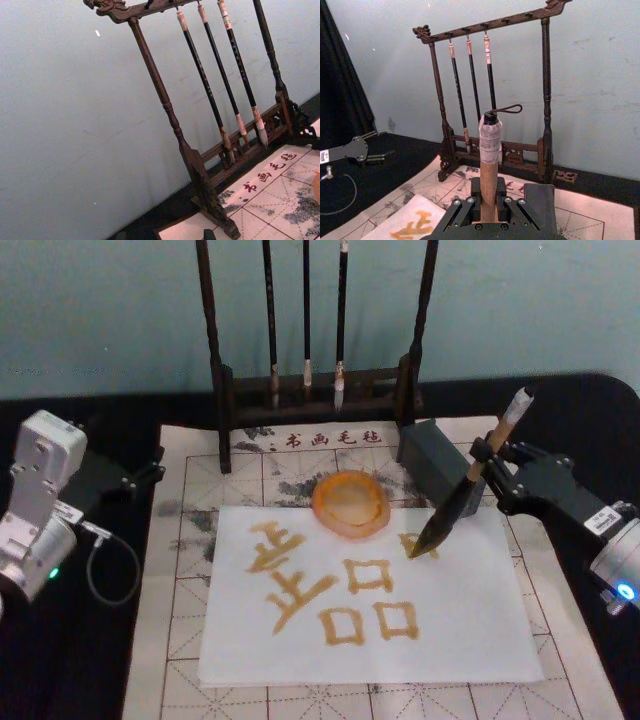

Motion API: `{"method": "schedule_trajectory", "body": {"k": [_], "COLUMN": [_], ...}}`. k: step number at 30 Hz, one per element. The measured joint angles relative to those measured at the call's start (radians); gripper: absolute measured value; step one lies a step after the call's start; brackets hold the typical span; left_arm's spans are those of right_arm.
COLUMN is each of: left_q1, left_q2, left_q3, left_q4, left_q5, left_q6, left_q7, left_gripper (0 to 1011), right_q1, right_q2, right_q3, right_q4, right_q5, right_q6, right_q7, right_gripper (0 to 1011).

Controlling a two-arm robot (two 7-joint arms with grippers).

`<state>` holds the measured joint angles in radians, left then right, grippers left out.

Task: Pick up the brush from the inkstone, write on the paper, then place the brush back to its original position.

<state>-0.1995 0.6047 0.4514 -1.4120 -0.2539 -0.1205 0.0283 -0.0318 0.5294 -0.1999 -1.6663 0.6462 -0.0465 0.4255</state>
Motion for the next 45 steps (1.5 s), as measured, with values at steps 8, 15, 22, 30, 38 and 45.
{"method": "schedule_trajectory", "body": {"k": [8,15,22,30,38,45], "left_q1": [0.0,0.0,0.0,0.0,0.0,0.0], "left_q2": [0.0,0.0,0.0,0.0,0.0,0.0], "left_q3": [0.0,0.0,0.0,0.0,0.0,0.0], "left_q4": [0.0,0.0,0.0,0.0,0.0,0.0], "left_q5": [0.0,0.0,0.0,0.0,0.0,0.0], "left_q6": [0.0,0.0,0.0,0.0,0.0,0.0], "left_q7": [0.0,0.0,0.0,0.0,0.0,0.0], "left_gripper": [1001,1001,1001,1001,1001,1001], "right_q1": [-0.002,-0.005,-0.011,-0.018,-0.026,-0.031], "right_q2": [-0.001,0.001,0.006,0.009,0.014,0.017], "right_q3": [-0.001,-0.001,0.003,0.011,0.02,0.025], "right_q4": [0.0,-0.002,-0.005,-0.011,-0.018,-0.019], "right_q5": [-0.003,-0.004,-0.009,-0.012,-0.012,-0.012], "right_q6": [0.001,0.001,-0.002,-0.006,-0.006,-0.006], "right_q7": [0.001,0.002,0.004,0.003,0.003,0.004], "right_gripper": [198,198,198,198,198,198]}}
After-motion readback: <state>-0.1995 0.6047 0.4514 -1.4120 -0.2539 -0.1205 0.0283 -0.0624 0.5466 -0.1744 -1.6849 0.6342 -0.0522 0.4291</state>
